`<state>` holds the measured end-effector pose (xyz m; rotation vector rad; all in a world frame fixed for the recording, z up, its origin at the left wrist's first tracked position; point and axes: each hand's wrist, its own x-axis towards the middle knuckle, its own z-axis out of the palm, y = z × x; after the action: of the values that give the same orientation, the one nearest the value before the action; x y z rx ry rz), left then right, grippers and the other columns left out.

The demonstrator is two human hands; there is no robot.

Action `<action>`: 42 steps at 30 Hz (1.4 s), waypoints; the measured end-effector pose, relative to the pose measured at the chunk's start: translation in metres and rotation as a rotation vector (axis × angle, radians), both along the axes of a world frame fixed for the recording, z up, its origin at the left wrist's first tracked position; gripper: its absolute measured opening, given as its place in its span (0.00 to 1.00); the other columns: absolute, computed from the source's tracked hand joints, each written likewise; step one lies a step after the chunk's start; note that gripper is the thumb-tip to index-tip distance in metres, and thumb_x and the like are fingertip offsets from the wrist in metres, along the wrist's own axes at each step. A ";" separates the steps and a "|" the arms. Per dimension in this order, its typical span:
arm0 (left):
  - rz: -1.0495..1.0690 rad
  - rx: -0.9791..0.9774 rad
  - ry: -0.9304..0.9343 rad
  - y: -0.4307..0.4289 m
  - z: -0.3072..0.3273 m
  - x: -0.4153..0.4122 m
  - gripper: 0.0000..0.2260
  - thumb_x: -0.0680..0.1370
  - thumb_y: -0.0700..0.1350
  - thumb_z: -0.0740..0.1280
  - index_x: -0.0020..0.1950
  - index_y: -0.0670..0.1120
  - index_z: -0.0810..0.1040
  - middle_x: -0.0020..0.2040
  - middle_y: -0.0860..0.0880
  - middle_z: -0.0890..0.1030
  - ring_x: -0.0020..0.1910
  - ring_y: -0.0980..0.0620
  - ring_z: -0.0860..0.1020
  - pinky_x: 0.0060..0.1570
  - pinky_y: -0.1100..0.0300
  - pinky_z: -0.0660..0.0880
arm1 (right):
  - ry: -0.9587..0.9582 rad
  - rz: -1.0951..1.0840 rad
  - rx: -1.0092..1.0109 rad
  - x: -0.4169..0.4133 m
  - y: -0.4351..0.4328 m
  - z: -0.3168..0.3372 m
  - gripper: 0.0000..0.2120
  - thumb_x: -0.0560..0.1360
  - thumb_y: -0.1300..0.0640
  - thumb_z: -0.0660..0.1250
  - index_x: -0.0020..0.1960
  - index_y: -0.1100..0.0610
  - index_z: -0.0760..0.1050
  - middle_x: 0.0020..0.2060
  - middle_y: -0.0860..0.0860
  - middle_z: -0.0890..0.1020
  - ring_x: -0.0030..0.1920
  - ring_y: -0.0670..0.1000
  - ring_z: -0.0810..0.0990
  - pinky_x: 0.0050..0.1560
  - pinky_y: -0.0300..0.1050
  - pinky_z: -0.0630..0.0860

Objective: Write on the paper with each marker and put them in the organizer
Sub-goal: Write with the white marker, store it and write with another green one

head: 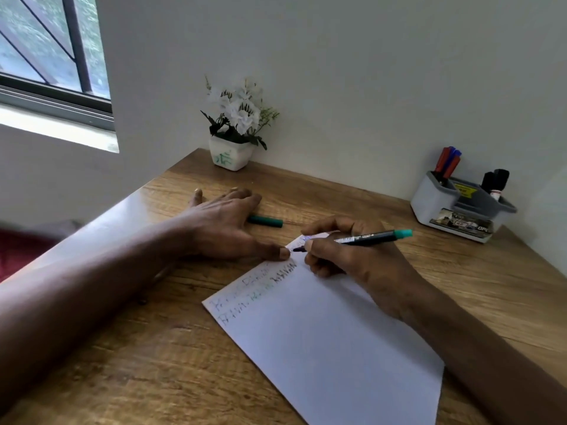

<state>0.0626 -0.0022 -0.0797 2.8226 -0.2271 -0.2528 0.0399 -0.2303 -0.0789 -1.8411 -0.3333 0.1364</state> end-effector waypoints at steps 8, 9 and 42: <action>0.000 0.005 -0.016 0.000 -0.001 0.002 0.59 0.59 0.81 0.58 0.85 0.54 0.50 0.86 0.53 0.51 0.84 0.52 0.50 0.79 0.33 0.40 | -0.237 -0.035 -0.197 0.006 0.006 -0.010 0.11 0.64 0.50 0.71 0.35 0.58 0.77 0.26 0.52 0.76 0.29 0.50 0.70 0.33 0.49 0.67; -0.001 0.002 -0.017 0.000 -0.001 0.002 0.60 0.59 0.81 0.59 0.85 0.55 0.50 0.86 0.53 0.51 0.84 0.52 0.50 0.79 0.33 0.40 | -0.262 -0.039 -0.214 0.007 0.005 -0.011 0.11 0.64 0.51 0.71 0.35 0.59 0.77 0.26 0.51 0.75 0.28 0.49 0.70 0.32 0.48 0.67; 0.017 -0.018 0.023 -0.002 0.006 -0.005 0.56 0.59 0.78 0.59 0.85 0.57 0.52 0.85 0.54 0.52 0.84 0.50 0.51 0.80 0.34 0.39 | -0.325 0.011 -0.216 0.008 0.002 -0.014 0.10 0.73 0.62 0.72 0.35 0.60 0.74 0.24 0.44 0.73 0.27 0.42 0.68 0.28 0.35 0.65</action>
<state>0.0580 -0.0046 -0.0741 2.8013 -0.1998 -0.2785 0.0477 -0.2283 -0.0930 -2.0779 -0.5727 -0.1262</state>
